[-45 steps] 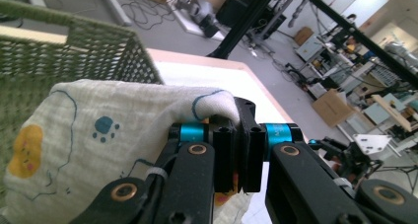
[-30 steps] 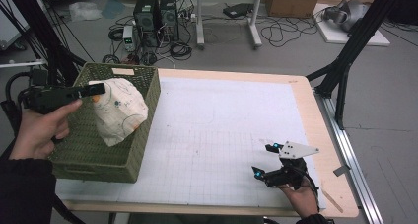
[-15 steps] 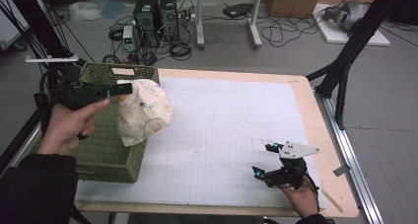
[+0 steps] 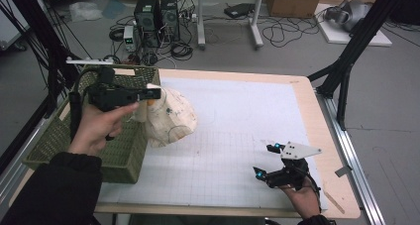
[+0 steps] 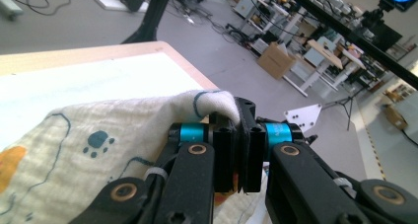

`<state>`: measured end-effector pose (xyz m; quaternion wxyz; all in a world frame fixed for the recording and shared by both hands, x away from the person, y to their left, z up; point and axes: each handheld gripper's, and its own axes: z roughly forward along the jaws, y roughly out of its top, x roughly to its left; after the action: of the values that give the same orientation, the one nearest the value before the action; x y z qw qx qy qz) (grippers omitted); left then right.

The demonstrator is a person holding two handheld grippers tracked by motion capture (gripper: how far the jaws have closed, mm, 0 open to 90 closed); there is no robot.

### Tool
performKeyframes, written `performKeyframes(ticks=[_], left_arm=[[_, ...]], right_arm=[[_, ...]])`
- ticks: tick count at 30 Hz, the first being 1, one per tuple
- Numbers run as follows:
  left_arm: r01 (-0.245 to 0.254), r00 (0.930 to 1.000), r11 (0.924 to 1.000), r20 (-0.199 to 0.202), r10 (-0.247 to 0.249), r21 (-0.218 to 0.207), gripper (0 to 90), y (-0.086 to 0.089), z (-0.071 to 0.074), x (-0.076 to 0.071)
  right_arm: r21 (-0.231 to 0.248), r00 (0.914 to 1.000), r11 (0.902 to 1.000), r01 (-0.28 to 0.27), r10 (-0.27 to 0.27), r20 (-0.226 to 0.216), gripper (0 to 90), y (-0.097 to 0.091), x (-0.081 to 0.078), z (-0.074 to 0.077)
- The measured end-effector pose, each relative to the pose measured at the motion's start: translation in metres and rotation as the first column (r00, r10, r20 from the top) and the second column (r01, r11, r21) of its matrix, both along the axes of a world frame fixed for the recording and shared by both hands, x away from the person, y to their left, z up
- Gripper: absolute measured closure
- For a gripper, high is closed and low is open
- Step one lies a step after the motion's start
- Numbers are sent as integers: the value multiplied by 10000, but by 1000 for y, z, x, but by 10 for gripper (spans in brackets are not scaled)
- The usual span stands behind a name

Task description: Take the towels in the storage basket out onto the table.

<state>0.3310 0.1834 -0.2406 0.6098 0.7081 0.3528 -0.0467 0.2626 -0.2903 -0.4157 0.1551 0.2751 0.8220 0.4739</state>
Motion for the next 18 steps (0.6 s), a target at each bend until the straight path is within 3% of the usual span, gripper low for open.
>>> performKeyframes(ticks=[8,18], left_arm=[[567,9983,9961,-135,-559,671,864,-41,-14,3],[1354,9906,9874,-328,-1331,817,860,-86,-27,8]], right_arm=[[35,10000,10000,-29,29,26,91,0,-1,1],[100,9999,9999,-72,70,135,91,0,-1,2]])
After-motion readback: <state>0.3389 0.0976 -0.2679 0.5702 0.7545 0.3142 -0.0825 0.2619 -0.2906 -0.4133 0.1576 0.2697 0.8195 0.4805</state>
